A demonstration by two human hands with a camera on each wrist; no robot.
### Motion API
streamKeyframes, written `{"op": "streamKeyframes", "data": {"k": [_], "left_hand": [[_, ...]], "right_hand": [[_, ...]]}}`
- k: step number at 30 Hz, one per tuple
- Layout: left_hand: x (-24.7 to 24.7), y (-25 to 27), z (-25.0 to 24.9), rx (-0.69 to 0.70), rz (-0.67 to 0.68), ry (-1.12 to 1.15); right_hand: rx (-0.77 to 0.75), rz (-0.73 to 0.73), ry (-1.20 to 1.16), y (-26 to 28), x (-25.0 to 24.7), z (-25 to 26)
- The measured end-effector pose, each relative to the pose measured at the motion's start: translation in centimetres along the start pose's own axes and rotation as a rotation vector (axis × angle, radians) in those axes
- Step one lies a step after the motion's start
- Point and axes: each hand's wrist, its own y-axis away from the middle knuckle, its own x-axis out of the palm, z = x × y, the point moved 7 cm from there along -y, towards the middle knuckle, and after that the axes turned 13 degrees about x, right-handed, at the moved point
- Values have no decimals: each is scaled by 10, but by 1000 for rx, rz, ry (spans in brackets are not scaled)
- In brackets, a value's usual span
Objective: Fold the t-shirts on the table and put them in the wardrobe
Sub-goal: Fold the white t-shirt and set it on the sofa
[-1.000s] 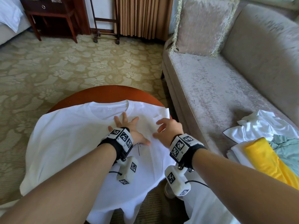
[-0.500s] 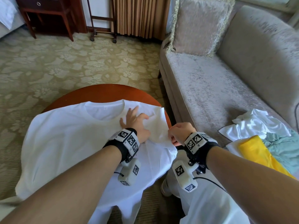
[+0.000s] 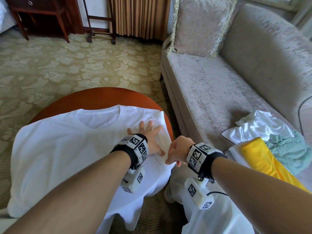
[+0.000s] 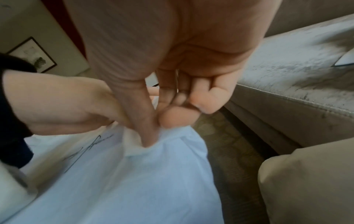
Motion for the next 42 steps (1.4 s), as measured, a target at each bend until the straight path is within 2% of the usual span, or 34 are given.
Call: {"op": "streamKeyframes", "data": {"k": [3, 5, 8, 10, 14, 18, 22, 24, 26, 28, 31, 32, 34, 36, 38, 42], "left_hand": [[2, -1, 0, 4, 13, -29], [1, 1, 2, 15, -17, -3], [-5, 6, 4, 38, -130, 8], [-8, 10, 7, 58, -202, 31], [-8, 27, 38, 7, -269, 166], [-25, 70, 97, -180, -464, 277], [-38, 127, 170, -459, -629, 332], [-35, 158, 211, -614, -691, 441], [-26, 188, 249, -736, -751, 549], [-13, 216, 278, -818, -818, 664], [21, 241, 307, -911, -902, 967], [40, 241, 316, -910, -900, 1109], [80, 225, 336, -784, -826, 1317], [100, 222, 336, -673, -794, 1421], [85, 243, 309, -609, -852, 1473], [91, 252, 311, -595, -986, 1542]], "right_hand": [[16, -33, 61, -5, -4, 1], [14, -156, -4, -10, -19, 2], [-147, -311, 33, -14, -26, 20], [-225, -291, 157, -17, -12, 32], [-163, -155, 337, -33, 23, 35], [-84, -187, 406, -44, 26, 42], [5, -257, 483, -46, 10, 69], [27, -333, 443, -34, 2, 92], [-23, -405, 359, -18, 6, 122], [-160, -407, 313, 0, 26, 158], [-345, -251, 391, 24, 80, 211], [-373, -180, 433, 31, 100, 223], [-383, -64, 521, 38, 139, 236], [-360, -46, 609, 37, 165, 237], [-342, -77, 651, 34, 174, 235], [-314, -77, 658, 29, 168, 237]]}}
